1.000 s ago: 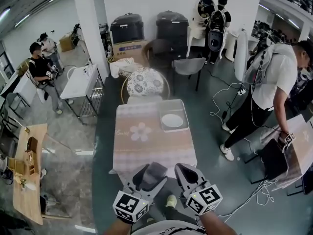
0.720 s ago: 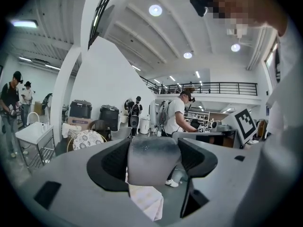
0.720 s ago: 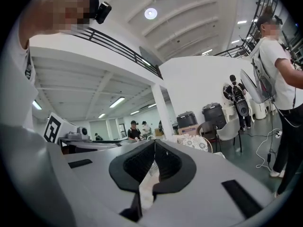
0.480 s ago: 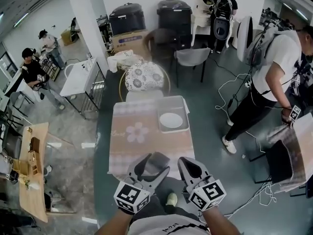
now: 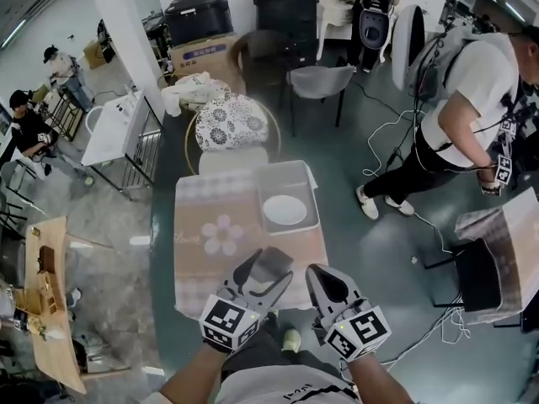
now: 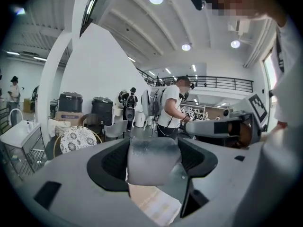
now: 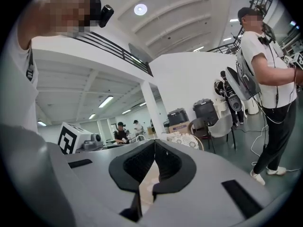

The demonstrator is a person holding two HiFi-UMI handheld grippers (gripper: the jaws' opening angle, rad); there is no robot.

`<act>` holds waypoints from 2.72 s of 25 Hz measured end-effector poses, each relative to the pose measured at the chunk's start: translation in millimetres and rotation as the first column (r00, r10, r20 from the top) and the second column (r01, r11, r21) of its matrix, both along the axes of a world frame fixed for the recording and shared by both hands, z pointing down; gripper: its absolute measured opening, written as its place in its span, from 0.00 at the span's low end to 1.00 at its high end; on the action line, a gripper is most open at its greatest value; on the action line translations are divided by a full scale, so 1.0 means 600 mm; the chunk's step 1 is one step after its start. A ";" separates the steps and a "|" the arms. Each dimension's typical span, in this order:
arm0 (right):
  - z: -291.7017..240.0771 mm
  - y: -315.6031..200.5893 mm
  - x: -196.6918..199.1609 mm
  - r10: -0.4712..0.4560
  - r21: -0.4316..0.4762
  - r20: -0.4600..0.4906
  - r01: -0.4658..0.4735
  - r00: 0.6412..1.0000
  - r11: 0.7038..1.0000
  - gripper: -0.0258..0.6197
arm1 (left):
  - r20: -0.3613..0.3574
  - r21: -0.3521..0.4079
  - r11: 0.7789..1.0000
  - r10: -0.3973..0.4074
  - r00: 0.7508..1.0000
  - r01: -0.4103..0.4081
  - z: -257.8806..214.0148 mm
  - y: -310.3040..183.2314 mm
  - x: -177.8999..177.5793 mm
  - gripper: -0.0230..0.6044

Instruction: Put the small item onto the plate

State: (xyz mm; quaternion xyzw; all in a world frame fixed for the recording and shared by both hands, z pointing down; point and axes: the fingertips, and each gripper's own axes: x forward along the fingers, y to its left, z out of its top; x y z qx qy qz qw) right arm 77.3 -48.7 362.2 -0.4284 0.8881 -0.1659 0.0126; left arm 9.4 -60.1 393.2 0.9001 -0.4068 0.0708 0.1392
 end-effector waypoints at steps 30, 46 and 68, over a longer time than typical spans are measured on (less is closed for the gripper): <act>0.368 -0.328 -0.005 0.175 -0.237 0.008 -0.168 0.985 0.957 0.06 | 0.130 -0.188 0.967 0.199 0.971 -0.173 0.465 -0.368 0.045 0.54; 0.430 -0.340 -0.003 0.192 -0.300 0.023 -0.177 0.981 0.937 0.06 | 0.242 -0.326 0.923 0.289 0.926 -0.203 0.596 -0.395 0.063 0.54; 0.388 -0.311 0.014 0.197 -0.290 -0.010 -0.192 0.980 0.938 0.06 | 0.322 -0.347 0.916 0.318 0.891 -0.202 0.593 -0.399 0.063 0.54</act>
